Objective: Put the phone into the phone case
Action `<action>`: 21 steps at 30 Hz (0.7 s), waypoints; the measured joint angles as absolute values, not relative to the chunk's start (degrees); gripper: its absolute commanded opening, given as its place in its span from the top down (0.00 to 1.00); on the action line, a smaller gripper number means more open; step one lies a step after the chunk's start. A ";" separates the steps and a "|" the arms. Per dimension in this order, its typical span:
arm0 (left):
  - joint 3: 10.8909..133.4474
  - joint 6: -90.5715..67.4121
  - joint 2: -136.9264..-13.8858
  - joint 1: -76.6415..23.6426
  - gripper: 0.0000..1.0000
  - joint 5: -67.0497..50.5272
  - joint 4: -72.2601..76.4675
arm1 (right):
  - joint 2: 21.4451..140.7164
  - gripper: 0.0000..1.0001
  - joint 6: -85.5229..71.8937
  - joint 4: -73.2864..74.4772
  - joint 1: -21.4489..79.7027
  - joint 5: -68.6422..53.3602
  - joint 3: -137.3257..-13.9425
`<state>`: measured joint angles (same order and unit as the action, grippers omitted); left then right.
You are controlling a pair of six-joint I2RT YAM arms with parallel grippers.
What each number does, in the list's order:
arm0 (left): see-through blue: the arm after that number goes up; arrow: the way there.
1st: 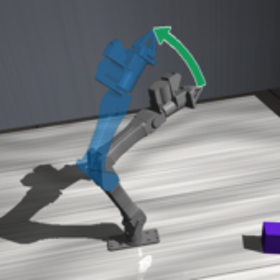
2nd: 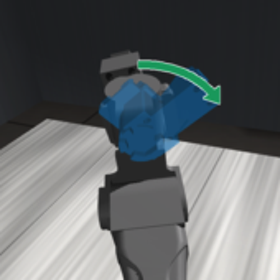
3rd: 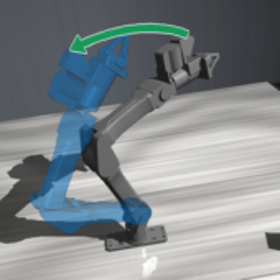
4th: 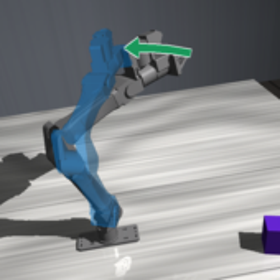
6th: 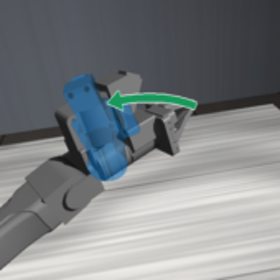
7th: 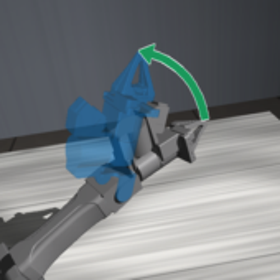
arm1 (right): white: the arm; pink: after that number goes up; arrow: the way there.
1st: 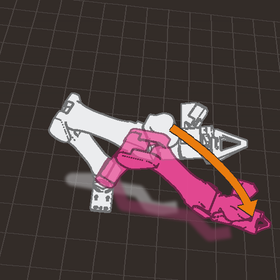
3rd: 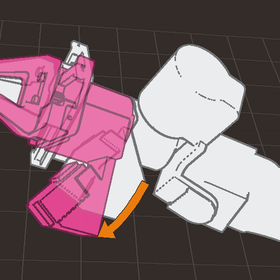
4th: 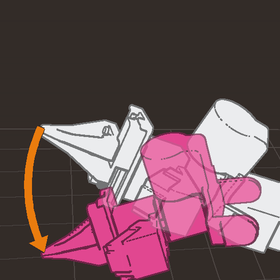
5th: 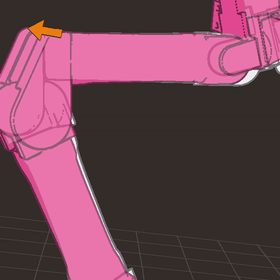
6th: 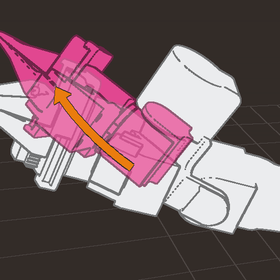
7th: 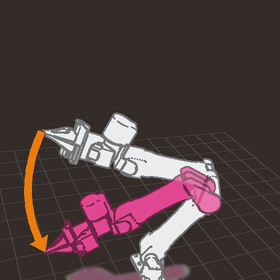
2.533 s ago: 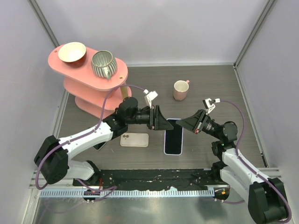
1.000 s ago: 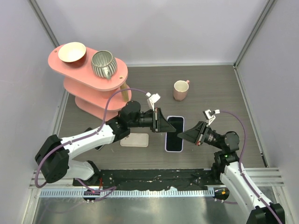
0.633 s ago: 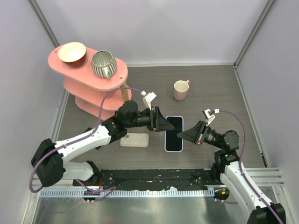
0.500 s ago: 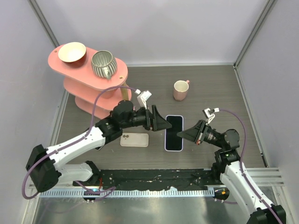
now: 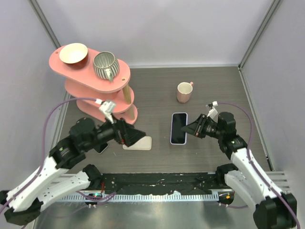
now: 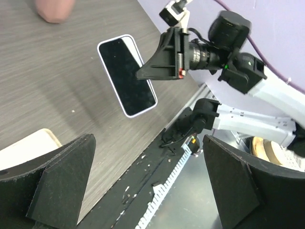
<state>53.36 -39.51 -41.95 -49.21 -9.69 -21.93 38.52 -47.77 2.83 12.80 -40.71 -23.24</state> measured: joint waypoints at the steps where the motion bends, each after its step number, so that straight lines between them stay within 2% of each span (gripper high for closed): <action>1: 52.97 -38.83 -38.76 -49.21 0.00 -8.32 -24.40 | 41.54 0.99 -45.74 5.39 12.80 -38.74 -24.71; 7: 48.12 -36.69 -17.72 -49.21 0.00 -0.49 -36.14 | 56.31 0.99 -39.09 11.35 12.73 -32.97 -28.73; 12: 44.31 -36.56 -6.74 -49.21 0.00 4.40 -40.64 | 66.32 0.99 -36.51 11.62 12.73 -31.99 -32.08; 17: 43.83 -35.99 -5.52 -49.21 0.00 7.70 -43.07 | 73.32 0.97 -32.08 11.31 12.73 -31.55 -35.35; 21: 43.97 -35.38 -8.27 -49.21 0.00 7.99 -44.29 | 79.55 0.91 -27.49 12.53 12.49 -30.87 -40.07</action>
